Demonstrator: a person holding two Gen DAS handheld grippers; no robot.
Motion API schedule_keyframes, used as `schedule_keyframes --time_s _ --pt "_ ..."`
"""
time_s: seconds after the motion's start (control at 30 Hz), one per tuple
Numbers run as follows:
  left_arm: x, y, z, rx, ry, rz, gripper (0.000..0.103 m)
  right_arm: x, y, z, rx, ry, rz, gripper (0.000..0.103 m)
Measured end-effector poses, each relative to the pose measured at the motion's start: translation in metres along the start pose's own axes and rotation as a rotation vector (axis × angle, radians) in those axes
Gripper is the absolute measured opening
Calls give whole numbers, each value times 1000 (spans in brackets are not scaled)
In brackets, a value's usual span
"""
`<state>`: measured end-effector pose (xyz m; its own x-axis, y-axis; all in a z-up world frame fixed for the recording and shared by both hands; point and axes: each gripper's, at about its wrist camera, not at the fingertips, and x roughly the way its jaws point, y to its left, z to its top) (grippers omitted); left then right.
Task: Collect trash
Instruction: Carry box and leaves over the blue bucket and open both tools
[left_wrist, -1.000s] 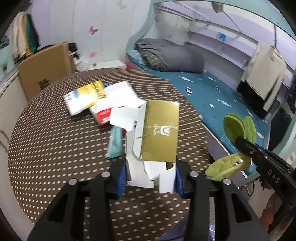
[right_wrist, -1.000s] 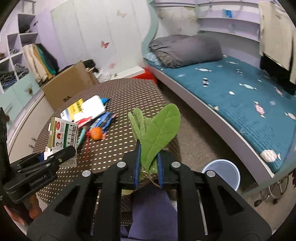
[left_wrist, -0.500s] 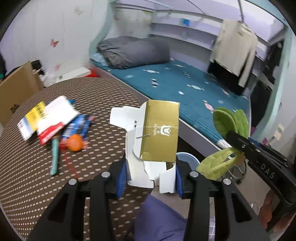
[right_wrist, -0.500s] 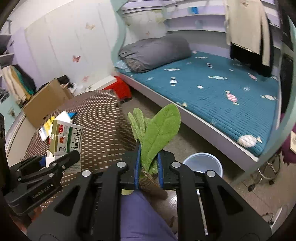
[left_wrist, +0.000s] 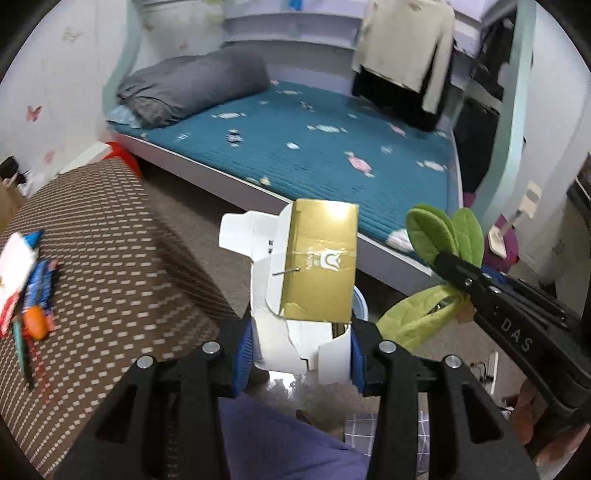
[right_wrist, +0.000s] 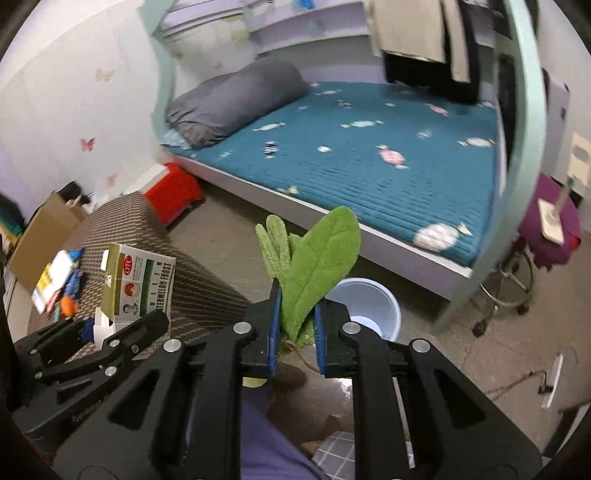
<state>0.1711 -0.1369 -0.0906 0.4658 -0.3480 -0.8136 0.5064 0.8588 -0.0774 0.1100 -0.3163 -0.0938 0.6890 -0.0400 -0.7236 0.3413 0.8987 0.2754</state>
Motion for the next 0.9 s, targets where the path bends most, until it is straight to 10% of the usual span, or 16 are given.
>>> schedule_keyframes --time_s 0.6,0.63,0.7,0.9 --pt "106 -67 40 39 162 -77 44 51 -100 6 181 66 -186 16" --pt "110 -67 44 28 157 -76 48 53 -103 6 189 69 -193 16" --pt "120 -69 53 12 150 -49 89 56 -107 7 203 74 -199 16" --pt "135 -59 57 15 147 -19 89 68 -104 6 197 102 -210 16"
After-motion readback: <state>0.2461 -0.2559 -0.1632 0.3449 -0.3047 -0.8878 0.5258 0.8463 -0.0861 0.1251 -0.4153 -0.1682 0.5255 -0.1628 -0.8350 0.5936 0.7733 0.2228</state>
